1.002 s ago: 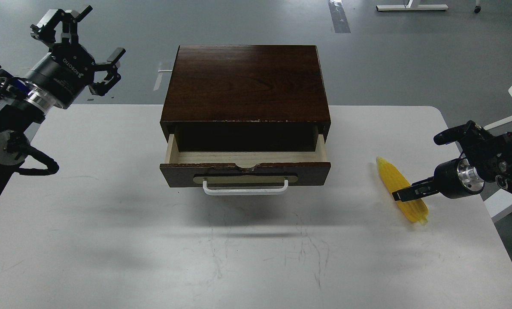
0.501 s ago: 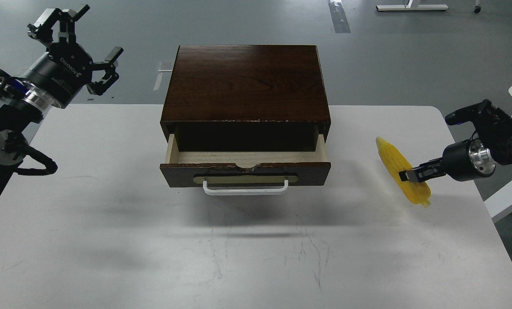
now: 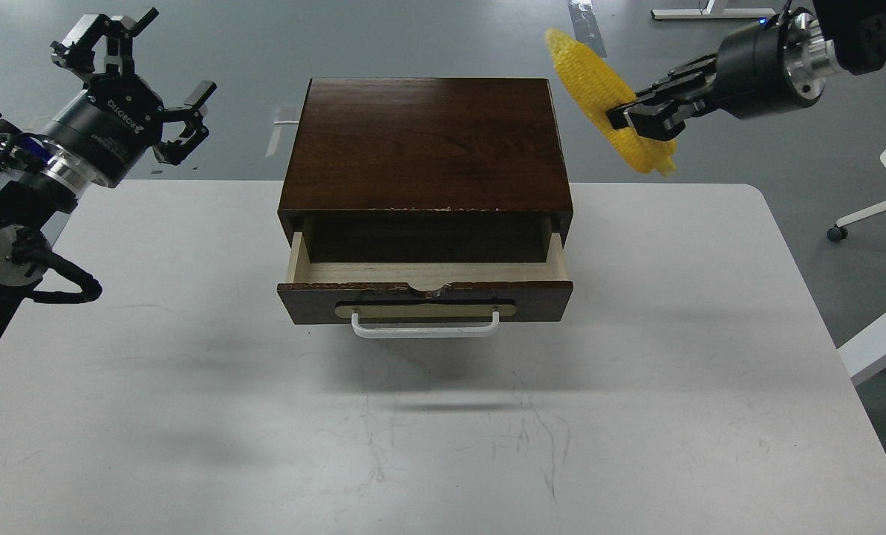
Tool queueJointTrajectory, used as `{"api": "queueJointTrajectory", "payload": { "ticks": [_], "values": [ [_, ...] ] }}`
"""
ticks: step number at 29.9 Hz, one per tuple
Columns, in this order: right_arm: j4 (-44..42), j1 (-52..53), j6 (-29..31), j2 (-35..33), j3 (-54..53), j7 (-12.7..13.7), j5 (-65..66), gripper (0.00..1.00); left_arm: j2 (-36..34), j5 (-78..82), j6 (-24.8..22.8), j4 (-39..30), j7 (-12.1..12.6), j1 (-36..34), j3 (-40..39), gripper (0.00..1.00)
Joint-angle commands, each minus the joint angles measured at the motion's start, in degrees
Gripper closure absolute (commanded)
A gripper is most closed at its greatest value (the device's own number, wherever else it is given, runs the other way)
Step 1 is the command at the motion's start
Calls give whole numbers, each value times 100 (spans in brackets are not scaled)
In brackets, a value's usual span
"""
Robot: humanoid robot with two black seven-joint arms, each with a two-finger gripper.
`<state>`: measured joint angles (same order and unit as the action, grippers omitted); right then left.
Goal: Put corn in drawer with both arms
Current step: 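Carry the corn cob over the open drawer with the right gripper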
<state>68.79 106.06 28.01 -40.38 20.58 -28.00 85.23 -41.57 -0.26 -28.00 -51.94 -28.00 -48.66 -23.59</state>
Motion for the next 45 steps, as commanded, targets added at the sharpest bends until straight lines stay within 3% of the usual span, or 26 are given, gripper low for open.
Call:
{"api": "queueJointTrajectory", "payload": {
  "ticks": [1,11,19,24,45],
  "values": [
    [178,731,-1,731,472,0,2,100,9,0,0,-9,0,-12,3,2],
    [574,952,-1,1946,710,0,274,100,27,0,0,-10,0,-21,3,2],
    [531,952,-1375,2263,1290,0,995,100,-9,8,0,-10,0,-38,3,2],
    [539,856,-1834,2306,1501,0,1004,100,-9,0,0,-10,0,-38,3,2],
    [223,249,-1975,2711,1598,0,986,97,-9,0,0,-10,0,-38,3,2]
  ]
}}
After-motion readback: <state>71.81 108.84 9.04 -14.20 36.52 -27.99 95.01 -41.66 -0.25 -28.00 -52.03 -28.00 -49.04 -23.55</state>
